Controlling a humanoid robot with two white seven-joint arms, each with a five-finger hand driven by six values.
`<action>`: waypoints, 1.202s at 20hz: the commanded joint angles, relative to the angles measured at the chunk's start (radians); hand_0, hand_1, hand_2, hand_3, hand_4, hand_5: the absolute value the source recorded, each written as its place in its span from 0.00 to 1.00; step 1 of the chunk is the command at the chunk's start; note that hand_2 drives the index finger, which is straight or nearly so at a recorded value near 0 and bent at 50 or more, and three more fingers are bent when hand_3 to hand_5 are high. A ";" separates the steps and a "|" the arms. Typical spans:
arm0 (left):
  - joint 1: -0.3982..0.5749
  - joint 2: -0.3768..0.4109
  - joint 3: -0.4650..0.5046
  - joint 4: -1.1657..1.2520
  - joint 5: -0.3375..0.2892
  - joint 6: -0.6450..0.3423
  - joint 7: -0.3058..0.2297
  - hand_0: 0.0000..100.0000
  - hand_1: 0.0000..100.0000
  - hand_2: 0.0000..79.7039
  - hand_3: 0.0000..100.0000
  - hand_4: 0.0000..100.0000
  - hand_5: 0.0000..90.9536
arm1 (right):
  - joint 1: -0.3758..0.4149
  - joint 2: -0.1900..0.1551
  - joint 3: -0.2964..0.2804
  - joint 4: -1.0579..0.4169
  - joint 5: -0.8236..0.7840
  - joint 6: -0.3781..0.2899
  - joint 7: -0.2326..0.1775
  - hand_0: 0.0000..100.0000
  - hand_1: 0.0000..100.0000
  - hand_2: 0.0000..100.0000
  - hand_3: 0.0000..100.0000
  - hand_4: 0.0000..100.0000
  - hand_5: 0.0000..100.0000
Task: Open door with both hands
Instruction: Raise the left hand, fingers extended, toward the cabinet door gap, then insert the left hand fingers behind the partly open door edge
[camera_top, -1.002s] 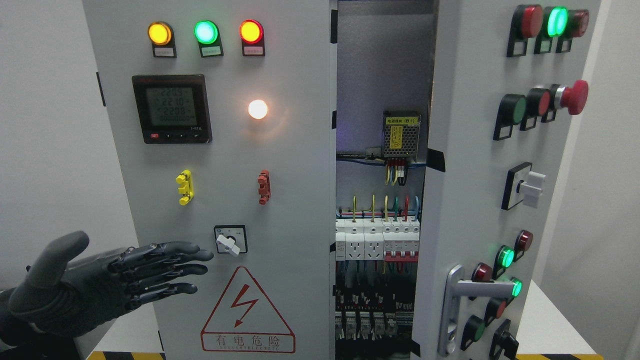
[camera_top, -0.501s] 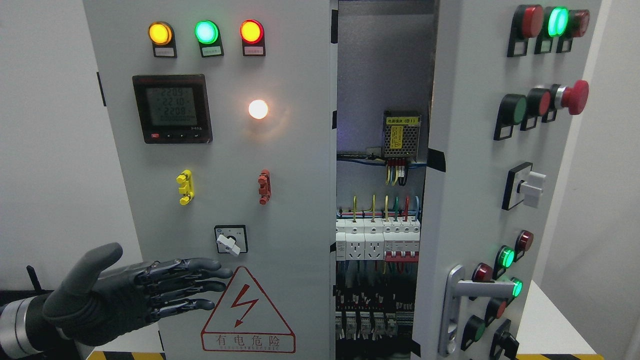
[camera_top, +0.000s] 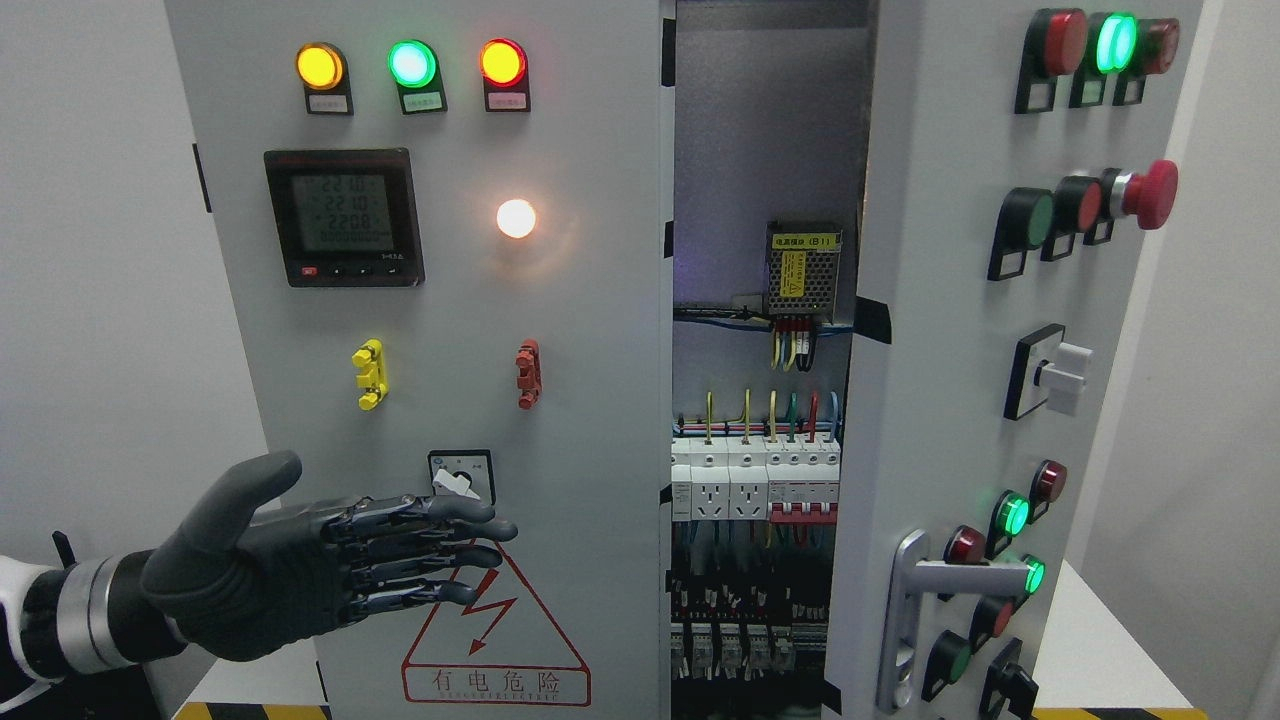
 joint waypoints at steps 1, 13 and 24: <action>-0.186 -0.063 -0.304 0.004 0.070 0.001 0.002 0.00 0.00 0.00 0.00 0.03 0.00 | 0.000 0.000 0.000 0.000 0.000 -0.001 -0.001 0.11 0.00 0.00 0.00 0.00 0.00; -0.362 -0.183 -0.425 -0.007 0.282 0.001 0.105 0.00 0.00 0.00 0.00 0.03 0.00 | 0.000 0.000 0.000 0.001 0.000 -0.001 -0.001 0.11 0.00 0.00 0.00 0.00 0.00; -0.428 -0.365 -0.413 -0.002 0.319 0.001 0.320 0.00 0.00 0.00 0.00 0.03 0.00 | 0.000 0.000 0.000 0.000 0.000 -0.001 -0.001 0.11 0.00 0.00 0.00 0.00 0.00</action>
